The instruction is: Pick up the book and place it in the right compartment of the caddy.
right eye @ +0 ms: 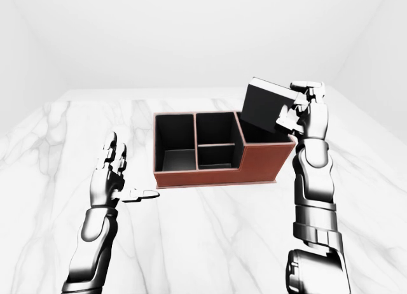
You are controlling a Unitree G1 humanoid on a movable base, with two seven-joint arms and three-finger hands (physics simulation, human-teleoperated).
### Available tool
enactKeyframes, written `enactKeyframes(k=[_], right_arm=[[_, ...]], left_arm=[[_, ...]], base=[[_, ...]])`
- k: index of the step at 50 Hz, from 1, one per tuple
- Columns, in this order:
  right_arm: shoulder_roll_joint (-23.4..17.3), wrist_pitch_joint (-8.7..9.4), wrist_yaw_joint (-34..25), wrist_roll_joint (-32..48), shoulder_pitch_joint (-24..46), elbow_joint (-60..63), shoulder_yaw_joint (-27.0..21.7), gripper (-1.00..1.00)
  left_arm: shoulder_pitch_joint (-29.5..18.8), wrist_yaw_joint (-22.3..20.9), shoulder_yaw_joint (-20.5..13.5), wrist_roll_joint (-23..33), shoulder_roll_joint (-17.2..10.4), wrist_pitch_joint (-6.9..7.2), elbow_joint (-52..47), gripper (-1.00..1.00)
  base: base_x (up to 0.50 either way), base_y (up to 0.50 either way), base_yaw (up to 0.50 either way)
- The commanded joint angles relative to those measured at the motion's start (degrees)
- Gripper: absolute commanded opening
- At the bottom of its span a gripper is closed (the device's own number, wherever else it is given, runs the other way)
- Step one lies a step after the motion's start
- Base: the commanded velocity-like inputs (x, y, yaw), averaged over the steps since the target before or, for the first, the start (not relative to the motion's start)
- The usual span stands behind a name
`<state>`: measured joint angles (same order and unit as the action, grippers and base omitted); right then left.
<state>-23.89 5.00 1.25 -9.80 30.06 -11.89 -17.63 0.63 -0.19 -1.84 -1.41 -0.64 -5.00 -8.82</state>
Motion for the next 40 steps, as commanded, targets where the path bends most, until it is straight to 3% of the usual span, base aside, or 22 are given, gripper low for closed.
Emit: enactKeyframes(k=[1, 40], right_arm=[[-1.0, 0.0, 0.7, -2.4, 1.5, -1.8, -0.5, -1.0], [-2.2, 0.0, 0.5, -0.7, 7.6, -12.1, 1.3, -1.0]], left_arm=[[0.0, 0.1, -0.3, 0.0, 0.0, 0.0, 0.7, 1.0], [-0.2, 0.2, -0.2, 0.2, 0.0, 0.0, 1.2, 1.0]], base=[[0.0, 0.0, 0.0], [0.0, 0.0, 0.0]])
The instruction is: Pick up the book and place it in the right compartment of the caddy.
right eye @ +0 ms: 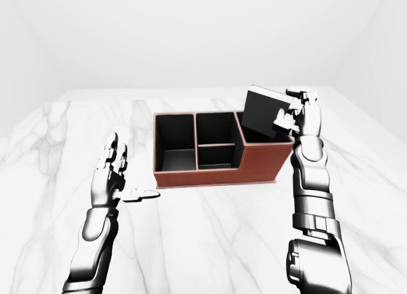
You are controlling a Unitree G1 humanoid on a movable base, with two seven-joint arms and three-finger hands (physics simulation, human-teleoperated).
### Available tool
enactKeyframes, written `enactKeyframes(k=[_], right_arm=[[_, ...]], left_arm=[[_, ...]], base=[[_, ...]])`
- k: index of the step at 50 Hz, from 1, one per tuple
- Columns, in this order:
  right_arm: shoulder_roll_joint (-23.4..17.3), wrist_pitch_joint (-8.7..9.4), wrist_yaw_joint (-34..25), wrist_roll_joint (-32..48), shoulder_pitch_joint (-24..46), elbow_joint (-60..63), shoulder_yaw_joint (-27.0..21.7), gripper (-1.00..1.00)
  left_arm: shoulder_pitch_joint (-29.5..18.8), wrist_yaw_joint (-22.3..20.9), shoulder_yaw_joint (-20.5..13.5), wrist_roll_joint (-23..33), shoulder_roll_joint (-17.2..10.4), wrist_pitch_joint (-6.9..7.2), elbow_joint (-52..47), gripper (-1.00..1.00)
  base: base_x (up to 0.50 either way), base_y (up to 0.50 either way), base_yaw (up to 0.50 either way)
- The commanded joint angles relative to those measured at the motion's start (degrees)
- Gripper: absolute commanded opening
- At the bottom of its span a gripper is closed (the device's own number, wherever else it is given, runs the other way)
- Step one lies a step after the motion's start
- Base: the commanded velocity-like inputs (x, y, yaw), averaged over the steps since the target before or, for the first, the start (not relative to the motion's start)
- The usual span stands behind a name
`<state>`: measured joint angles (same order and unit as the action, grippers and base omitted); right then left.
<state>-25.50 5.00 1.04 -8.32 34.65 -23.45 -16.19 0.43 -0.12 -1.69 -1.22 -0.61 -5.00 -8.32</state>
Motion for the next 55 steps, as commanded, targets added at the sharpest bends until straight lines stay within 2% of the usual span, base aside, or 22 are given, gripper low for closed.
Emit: enactKeyframes(k=[1, 4, 12, 16, 20, 21, 25, 26, 47, 55], right_arm=[[-0.6, 0.0, 0.8, -2.1, 3.2, -1.0, 0.0, -1.0], [-0.7, 0.0, 0.6, -1.8, 4.0, -3.3, 0.2, -1.0], [-1.4, -4.02, 0.5, -1.2, 5.7, -10.0, 0.6, -1.0], [-1.6, -4.55, 0.8, -1.0, 5.8, -11.0, 0.7, -1.0], [-1.7, -6.93, 0.7, -0.5, 7.1, -15.1, 1.1, -1.0], [-1.7, -8.21, 0.7, -0.2, 8.0, -17.5, 1.3, -1.0], [-1.8, -8.79, 0.9, 0.0, 9.3, -19.5, 1.7, -1.0], [-1.8, -9.61, 0.8, 0.2, 10.0, -20.9, 1.9, -1.0], [-2.3, -10.0, 0.9, 1.6, 13.3, -30.8, 2.9, -1.0], [-2.5, -10.0, 1.1, 1.7, 13.2, -30.4, 3.0, -1.0]], left_arm=[[0.0, 0.1, -0.4, 0.0, 0.0, 0.0, 0.7, 1.0], [0.0, 0.1, -0.4, 0.0, 0.0, 0.0, 0.6, 1.0], [0.0, 0.0, -0.5, 0.0, -0.1, 0.0, 1.1, 1.0], [-0.1, 0.0, -0.4, 0.0, 0.0, 0.0, 1.2, 1.0], [0.0, 0.0, -0.4, 0.0, 0.0, 0.0, 1.1, 1.0], [0.0, 0.0, -0.4, 0.1, 0.0, 0.0, 1.2, 1.0], [-0.1, 0.1, -0.4, 0.1, 0.0, 0.0, 1.3, 1.0], [-0.2, 0.1, -0.4, 0.1, 0.0, 0.0, 1.3, 1.0], [-0.1, 0.2, -0.3, 0.2, 0.0, 0.0, 1.4, 1.0], [-0.2, 0.1, -0.3, 0.3, 0.0, 0.0, 1.7, 1.0]], base=[[0.0, 0.0, 0.0], [0.0, 0.0, 0.0], [0.0, 0.0, 0.0], [0.0, 0.0, 0.0], [0.0, 0.0, 0.0], [0.0, 0.0, 0.0], [0.0, 0.0, 0.0], [0.0, 0.0, 0.0], [0.0, 0.0, 0.0], [0.0, 0.0, 0.0]])
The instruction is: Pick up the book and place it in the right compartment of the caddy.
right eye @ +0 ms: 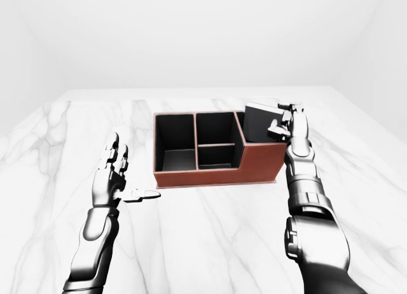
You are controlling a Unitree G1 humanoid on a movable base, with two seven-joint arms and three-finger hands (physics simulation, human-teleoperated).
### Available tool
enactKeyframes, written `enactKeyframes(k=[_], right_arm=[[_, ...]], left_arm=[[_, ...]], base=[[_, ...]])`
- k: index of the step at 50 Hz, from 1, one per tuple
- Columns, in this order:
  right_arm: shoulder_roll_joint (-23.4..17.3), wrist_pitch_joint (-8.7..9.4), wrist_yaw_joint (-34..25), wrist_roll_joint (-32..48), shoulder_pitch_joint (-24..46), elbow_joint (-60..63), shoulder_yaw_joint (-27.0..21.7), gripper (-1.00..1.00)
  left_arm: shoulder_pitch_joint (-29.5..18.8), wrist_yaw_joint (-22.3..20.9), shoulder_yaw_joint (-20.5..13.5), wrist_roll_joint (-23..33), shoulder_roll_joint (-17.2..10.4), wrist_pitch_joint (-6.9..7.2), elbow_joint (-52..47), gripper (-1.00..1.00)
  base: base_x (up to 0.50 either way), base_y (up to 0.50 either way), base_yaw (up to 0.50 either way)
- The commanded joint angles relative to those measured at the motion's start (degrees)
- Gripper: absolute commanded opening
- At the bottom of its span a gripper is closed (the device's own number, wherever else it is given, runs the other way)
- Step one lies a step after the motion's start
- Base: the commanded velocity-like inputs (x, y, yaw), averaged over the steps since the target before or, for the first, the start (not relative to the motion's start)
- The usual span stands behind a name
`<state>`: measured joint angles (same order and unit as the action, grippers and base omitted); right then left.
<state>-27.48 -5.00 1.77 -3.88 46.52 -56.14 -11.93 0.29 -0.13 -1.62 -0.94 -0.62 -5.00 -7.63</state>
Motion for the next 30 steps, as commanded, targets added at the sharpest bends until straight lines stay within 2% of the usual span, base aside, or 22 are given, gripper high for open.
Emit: enactKeyframes(k=[1, 7, 8, 9, 10, 25, 30], right_arm=[[-0.5, 0.0, 0.3, -2.7, 1.3, 2.5, -1.2, -1.0], [-0.4, 0.0, 0.4, -2.6, 1.1, 2.6, -1.3, -1.0], [-0.4, 0.0, 0.4, -2.7, 1.2, 2.7, -1.3, -0.87], [-0.4, 0.0, 0.4, -2.7, 1.2, 2.7, -1.3, -0.57], [-0.4, 0.0, 0.3, -2.8, 1.4, 2.4, -1.4, 1.0], [-0.6, 0.0, 0.5, -2.9, 1.8, 2.2, -1.3, 1.0], [-0.6, 0.0, 0.6, -3.4, 1.0, 6.8, -1.5, 1.0]], left_arm=[[0.0, 0.2, -0.4, 0.0, 0.0, 0.0, 1.0, 1.0], [0.0, 0.2, -0.4, -0.1, 0.0, 0.0, 0.7, 1.0], [0.0, 0.1, -0.4, -0.1, 0.0, 0.0, 0.6, 1.0], [0.0, 0.2, -0.4, 0.0, 0.0, 0.0, 0.6, 1.0], [0.1, 0.2, -0.4, 0.0, 0.0, 0.0, 0.5, 1.0], [0.1, 0.2, -0.3, 0.1, 0.0, 0.0, 0.2, 1.0], [0.1, 0.2, -0.3, 0.1, 0.0, 0.0, 0.0, 1.0]], base=[[0.0, 0.0, 0.0], [0.0, 0.0, 0.0], [0.0, 0.0, 0.0], [0.0, 0.0, 0.0], [0.0, 0.0, 0.0], [0.0, 0.0, 0.0], [0.0, 0.0, 0.0]])
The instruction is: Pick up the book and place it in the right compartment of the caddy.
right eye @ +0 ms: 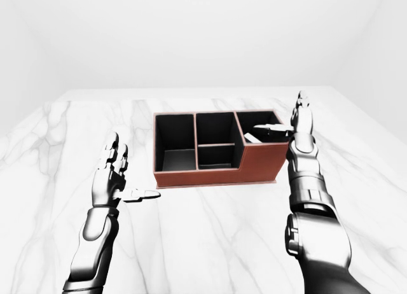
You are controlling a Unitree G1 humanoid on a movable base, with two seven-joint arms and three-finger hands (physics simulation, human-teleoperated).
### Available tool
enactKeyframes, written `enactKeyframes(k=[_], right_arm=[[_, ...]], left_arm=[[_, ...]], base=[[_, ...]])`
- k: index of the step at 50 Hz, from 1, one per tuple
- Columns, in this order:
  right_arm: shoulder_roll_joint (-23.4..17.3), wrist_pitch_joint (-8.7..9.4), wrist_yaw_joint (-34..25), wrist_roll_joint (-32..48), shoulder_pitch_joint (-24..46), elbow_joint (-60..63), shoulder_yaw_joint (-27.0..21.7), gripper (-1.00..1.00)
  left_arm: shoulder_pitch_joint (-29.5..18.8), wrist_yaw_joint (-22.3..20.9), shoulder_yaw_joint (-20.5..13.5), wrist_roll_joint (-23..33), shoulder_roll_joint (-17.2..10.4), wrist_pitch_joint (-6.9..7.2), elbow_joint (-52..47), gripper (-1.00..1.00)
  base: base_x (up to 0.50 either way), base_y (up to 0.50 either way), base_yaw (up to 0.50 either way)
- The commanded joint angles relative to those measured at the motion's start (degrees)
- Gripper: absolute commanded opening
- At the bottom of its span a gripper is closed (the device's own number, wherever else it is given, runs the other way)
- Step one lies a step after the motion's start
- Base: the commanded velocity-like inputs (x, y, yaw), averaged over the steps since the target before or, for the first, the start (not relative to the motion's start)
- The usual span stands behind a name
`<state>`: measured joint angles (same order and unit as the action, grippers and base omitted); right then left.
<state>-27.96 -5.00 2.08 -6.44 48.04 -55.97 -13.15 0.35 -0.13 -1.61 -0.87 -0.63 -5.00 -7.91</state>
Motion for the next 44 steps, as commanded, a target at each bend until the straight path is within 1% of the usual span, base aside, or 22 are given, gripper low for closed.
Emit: enactKeyframes(k=[1, 2, 3, 4, 6, 7, 8, 12, 17, 25, 29, 31, 33, 34, 36, 37, 38, 39, 40, 42, 43, 44], right_arm=[[-0.2, 0.12, 0.2, -1.0, -0.8, 7.9, -0.4, 1.0], [-0.3, 1.8, 0.2, -1.2, -1.1, 10.4, -0.5, 1.0], [-0.3, 2.81, 0.3, -1.4, -1.4, 12.3, -0.7, 1.0], [-0.6, 5.74, 0.1, -1.9, -2.0, 17.1, -0.9, 1.0], [-0.7, 9.53, 0.4, -2.5, -3.0, 23.5, -1.6, 1.0], [-0.9, 10.0, 0.4, -3.0, -3.6, 28.0, -2.0, 1.0], [-1.5, 10.0, 0.7, -4.1, -3.8, 34.6, -2.8, 1.0], [-3.1, 10.0, 1.7, -7.0, -3.9, 50.6, -4.9, 1.0], [-6.1, 10.0, 3.6, -12.5, -2.4, 64.6, -7.4, 1.0], [-11.2, 10.0, 7.3, -19.8, -0.5, 77.3, -9.8, 1.0], [-14.6, 10.0, 10.5, -25.7, 1.0, 82.6, -11.9, 1.0], [-17.3, 10.0, 13.1, -30.2, 1.8, 85.5, -13.7, 1.0], [-18.3, 10.0, 15.0, -33.5, -0.9, 88.9, -15.3, 1.0], [-20.5, 10.0, 17.0, -37.2, -0.3, 91.5, -17.0, 1.0], [-24.5, 10.0, 20.8, -43.9, -0.3, 93.0, -18.4, 1.0], [-27.3, 10.0, 23.4, -48.2, -0.3, 94.0, -19.5, 1.0], [-31.4, 10.0, 26.9, -54.4, 0.3, 95.6, -21.8, 1.0], [-34.0, 10.0, 27.9, -56.9, -1.8, 95.2, -21.8, 1.0], [-38.7, 10.0, 27.9, -61.2, -3.0, 96.0, -23.9, 1.0], [-47.1, 10.0, 27.9, -64.9, -8.8, 97.0, -28.5, 1.0], [-52.0, 10.0, 27.9, -67.5, -12.1, 97.7, -33.5, 1.0], [-55.1, 10.0, 27.9, -69.8, -16.0, 97.7, -37.6, 1.0]], left_arm=[[0.0, 0.3, -0.3, 0.0, 0.0, 0.0, 0.3, 1.0], [0.0, 0.2, -0.3, 0.1, 0.0, 0.0, 0.3, 1.0], [0.0, 0.2, -0.3, 0.1, 0.0, 0.0, 0.4, 1.0], [0.0, 0.2, -0.3, 0.1, 0.0, 0.0, 0.4, 1.0], [0.0, 0.2, -0.3, 0.1, 0.0, 0.0, 0.4, 1.0], [0.0, 0.2, -0.3, 0.1, 0.0, 0.0, 0.5, 1.0], [0.0, 0.2, -0.3, 0.0, 0.0, 0.0, 0.6, 1.0], [-0.1, 0.2, -0.4, 0.0, 0.0, 0.0, 1.0, 1.0], [0.0, 0.2, -0.4, 0.0, 0.0, 0.0, 0.9, 1.0], [0.0, 0.4, -0.3, 0.1, 0.1, 0.0, 0.8, 1.0], [0.0, 0.4, -0.3, 0.1, 0.0, 0.0, 0.9, 1.0], [0.0, 0.4, -0.3, 0.1, 0.0, 0.0, 1.0, 1.0], [0.0, 0.4, -0.4, 0.0, 0.0, 0.0, 1.0, 1.0], [0.0, 0.4, -0.4, 0.0, 0.0, 0.0, 1.1, 1.0], [0.0, 0.4, -0.4, 0.0, 0.0, 0.0, 1.1, 1.0], [0.0, 0.4, -0.4, 0.0, 0.0, 0.0, 1.0, 1.0], [0.1, 0.4, -0.3, 0.1, 0.0, 0.0, 1.0, 1.0], [0.1, 0.3, -0.3, 0.1, 0.0, 0.0, 1.0, 1.0], [0.2, 0.3, -0.4, 0.0, 0.0, 0.0, 1.0, 1.0], [0.3, 0.2, -0.3, 0.0, 0.0, 0.0, 0.8, 1.0], [0.5, 0.2, -0.3, -0.1, 0.0, 0.0, 0.6, 1.0], [0.5, 0.2, -0.3, -0.1, 0.1, 0.0, 0.5, 1.0]], base=[[0.0, 0.0, 0.0], [0.0, 0.0, 0.0], [0.0, 0.0, 0.0], [0.0, 0.0, 0.0], [0.0, 0.0, 0.0], [0.0, 0.0, 0.0], [0.0, 0.0, 0.0], [0.0, 0.0, 0.0], [0.0, 0.0, 0.0], [0.0, 0.0, 0.0], [0.0, 0.0, 0.0], [0.0, 0.0, 0.0], [0.0, 0.0, 0.0], [0.0, 0.0, 0.0], [0.0, 0.0, 0.0], [0.0, 0.0, 0.0], [0.0, 0.0, 0.0], [0.0, 0.0, 0.0], [0.0, 0.0, 0.0], [0.0, 0.0, 0.0], [0.0, 0.0, 0.0], [0.0, 0.0, 0.0]])
